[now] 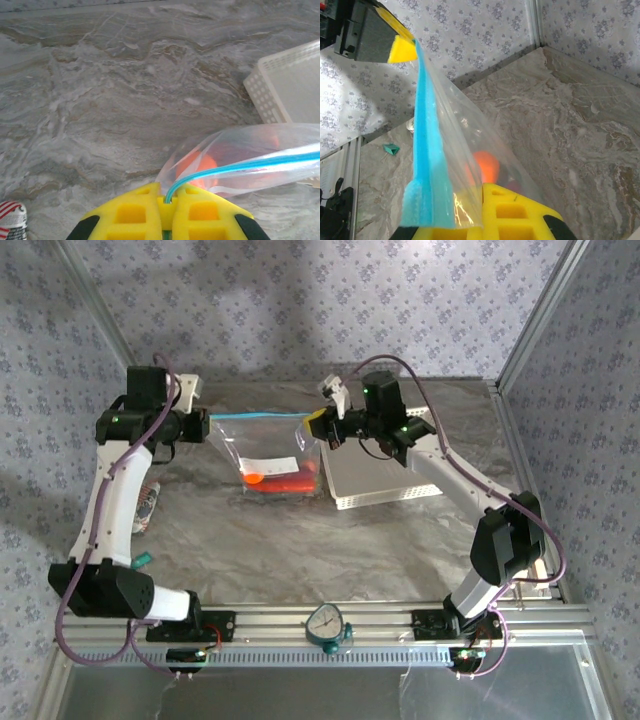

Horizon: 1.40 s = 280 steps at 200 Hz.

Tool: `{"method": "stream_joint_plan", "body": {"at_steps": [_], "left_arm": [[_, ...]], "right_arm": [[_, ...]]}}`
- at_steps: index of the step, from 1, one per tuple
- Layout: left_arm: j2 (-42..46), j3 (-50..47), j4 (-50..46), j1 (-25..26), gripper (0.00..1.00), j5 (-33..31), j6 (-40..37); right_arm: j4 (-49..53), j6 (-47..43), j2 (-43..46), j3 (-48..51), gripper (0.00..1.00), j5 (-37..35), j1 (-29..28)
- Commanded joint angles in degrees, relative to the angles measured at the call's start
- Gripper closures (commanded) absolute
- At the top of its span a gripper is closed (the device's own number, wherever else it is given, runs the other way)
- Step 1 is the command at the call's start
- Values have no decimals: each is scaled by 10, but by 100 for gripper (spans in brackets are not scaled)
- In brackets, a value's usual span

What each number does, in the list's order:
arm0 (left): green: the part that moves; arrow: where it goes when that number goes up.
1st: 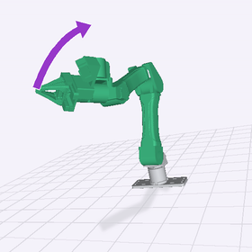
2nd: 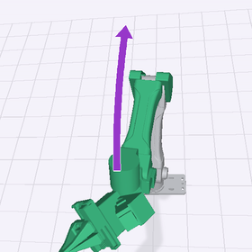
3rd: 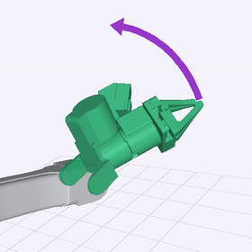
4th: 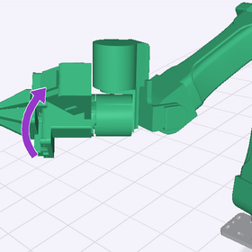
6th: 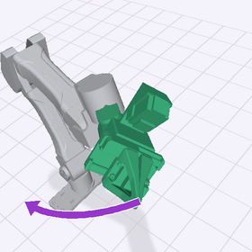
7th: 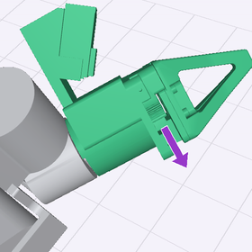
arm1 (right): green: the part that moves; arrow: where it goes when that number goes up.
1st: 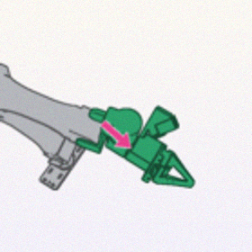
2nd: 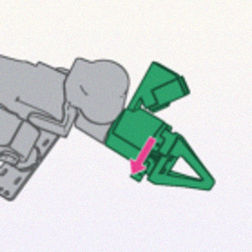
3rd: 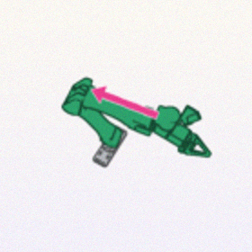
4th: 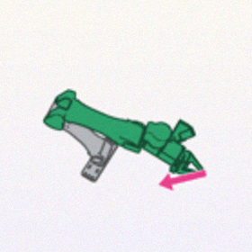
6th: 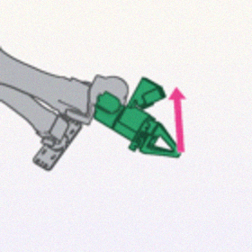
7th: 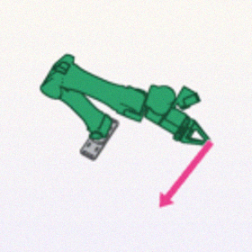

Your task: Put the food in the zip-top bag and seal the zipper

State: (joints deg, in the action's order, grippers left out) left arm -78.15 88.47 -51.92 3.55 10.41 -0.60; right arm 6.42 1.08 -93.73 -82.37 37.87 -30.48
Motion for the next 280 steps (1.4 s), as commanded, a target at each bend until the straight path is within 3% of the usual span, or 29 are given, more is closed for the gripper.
{"method": "stream_joint_plan", "body": {"at_steps": [1, 45, 94, 134, 157, 192, 245, 280], "left_arm": [[43, -27, 66, 12, 100, -105, 29], [146, -91, 123, 92, 100, -179, 50], [175, -52, 32, 96, 100, -155, 77], [168, -76, 49, 94, 100, -122, 100], [113, -81, 55, 67, 100, -126, 94], [-23, -52, 113, 29, 100, -76, 90], [-228, 88, 127, 17, 100, -47, 70], [-329, 175, 144, 17, 100, -34, 65]], "right_arm": [[50, -21, 22, -28, 100, -33, -5], [96, -27, 41, -42, 100, -44, -40], [215, -24, 37, -111, 100, -57, -75], [277, 19, 21, -152, 100, -69, -71], [296, 29, -26, -179, 100, -53, -43], [326, 55, -180, -288, 100, -15, 25], [381, 39, -372, -515, 93, -16, 61], [347, 61, -413, -537, 92, -31, 74]]}}
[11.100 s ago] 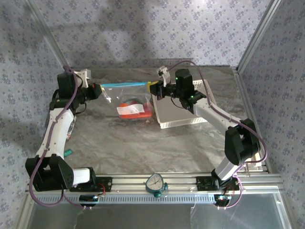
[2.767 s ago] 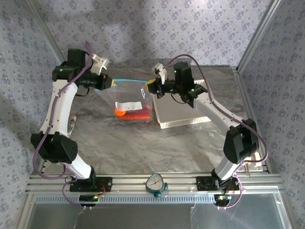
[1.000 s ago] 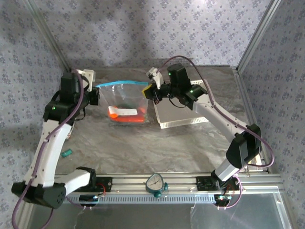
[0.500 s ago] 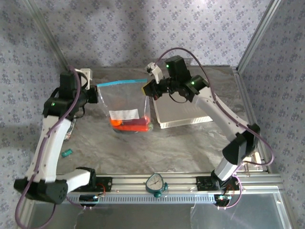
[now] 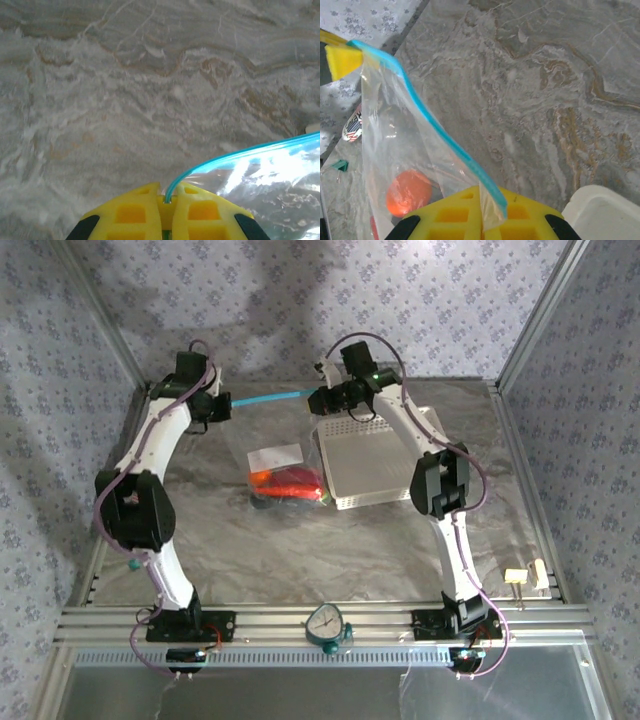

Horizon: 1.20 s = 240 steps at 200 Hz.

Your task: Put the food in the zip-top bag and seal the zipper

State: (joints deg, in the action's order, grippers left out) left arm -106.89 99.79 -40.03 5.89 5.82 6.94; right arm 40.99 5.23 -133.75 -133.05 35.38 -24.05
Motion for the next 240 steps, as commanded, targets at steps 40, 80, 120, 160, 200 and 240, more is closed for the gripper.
{"method": "stream_joint_plan", "body": {"at_steps": [40, 80, 120, 160, 200, 240], "left_arm": [[-123, 144, 15, -7, 100, 18, -6], [-172, 156, 32, -7, 100, 14, 9], [-205, 141, 94, -6, 100, 33, 15], [-241, 135, 172, -2, 100, 57, 29], [-267, 130, 208, 5, 89, 86, 39], [-223, 34, 307, -1, 72, 102, 72]], "right_arm": [[-49, 32, -40, -31, 82, -18, 19], [-90, 49, -70, -38, 82, -44, 28], [-101, 57, -84, -37, 72, -60, 31], [-131, 56, -64, -11, 50, -59, 31], [-204, 55, 12, 78, 38, -45, 30], [-289, 52, 125, 216, 27, -121, 31]]}}
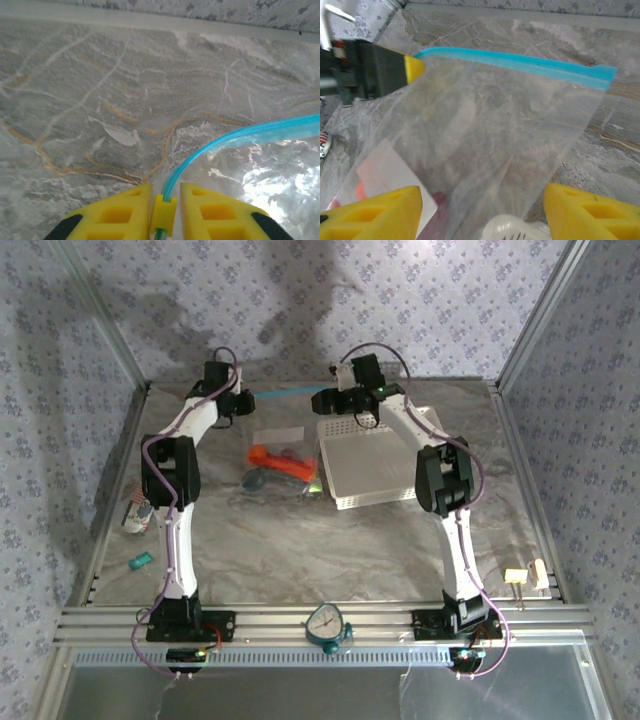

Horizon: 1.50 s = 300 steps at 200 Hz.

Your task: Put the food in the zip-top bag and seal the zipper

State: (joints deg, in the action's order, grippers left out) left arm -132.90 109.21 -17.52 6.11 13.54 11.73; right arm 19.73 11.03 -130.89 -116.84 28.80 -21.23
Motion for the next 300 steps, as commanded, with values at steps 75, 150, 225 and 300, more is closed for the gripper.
{"method": "stream_joint_plan", "body": {"at_steps": [75, 150, 225, 300], "left_arm": [[288, -239, 212, 3, 64, -49, 17], [384, -402, 173, 139, 81, -92, 41], [281, -399, 203, 188, 85, -105, 66], [181, -309, 161, 193, 86, -95, 63]], "right_arm": [[-37, -39, 247, 238, 27, -271, -13], [22, -12, 372, 403, 42, -352, -50], [51, 14, 400, 459, 41, -364, -73], [47, 25, 326, 405, 41, -328, -96]]}}
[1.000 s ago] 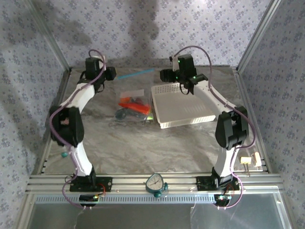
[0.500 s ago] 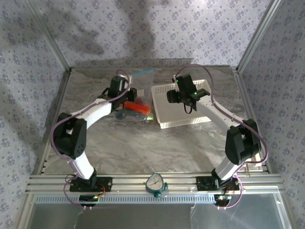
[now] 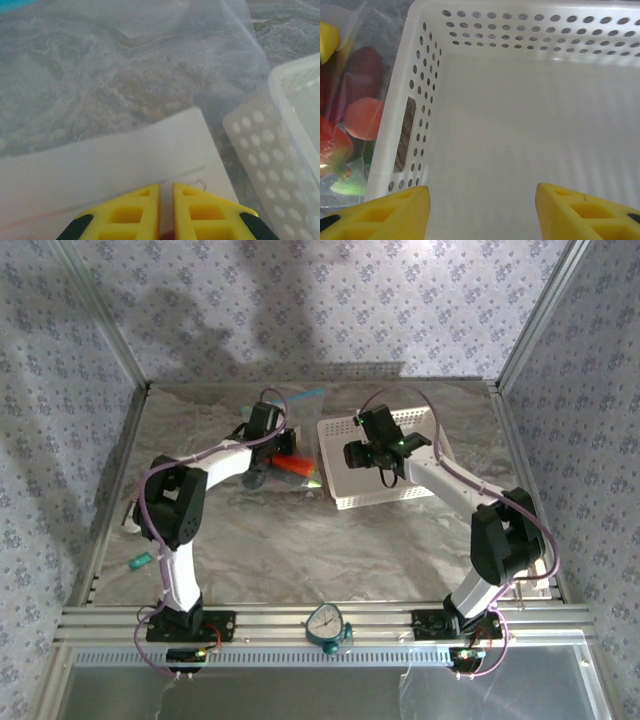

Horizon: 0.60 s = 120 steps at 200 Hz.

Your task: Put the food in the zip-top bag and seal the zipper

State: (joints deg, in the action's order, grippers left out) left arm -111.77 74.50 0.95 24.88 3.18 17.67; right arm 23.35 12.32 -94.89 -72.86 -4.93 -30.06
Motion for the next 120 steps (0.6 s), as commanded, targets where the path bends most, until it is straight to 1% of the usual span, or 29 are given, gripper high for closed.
{"method": "stream_joint_plan", "body": {"at_steps": [1, 23, 50, 67, 93, 120], "left_arm": [[-31, 39, -24, 5, 86, 8, 4], [-38, 51, -35, 8, 86, 11, 4], [-24, 27, -29, 12, 86, 12, 9], [-12, 2, -17, 15, 86, 12, 14], [-1, -22, -5, 15, 86, 19, 25], [20, -28, -12, 10, 86, 9, 19]], "right_arm": [[11, 13, -36, -36, 41, 9, -7], [14, 17, -56, -52, 41, 12, -10], [2, 32, -72, -57, 41, 41, -11], [-24, 39, -81, -51, 41, 89, -12], [-81, 90, -97, -40, 41, 185, -10], [-118, 131, -116, -45, 41, 237, -11]]}}
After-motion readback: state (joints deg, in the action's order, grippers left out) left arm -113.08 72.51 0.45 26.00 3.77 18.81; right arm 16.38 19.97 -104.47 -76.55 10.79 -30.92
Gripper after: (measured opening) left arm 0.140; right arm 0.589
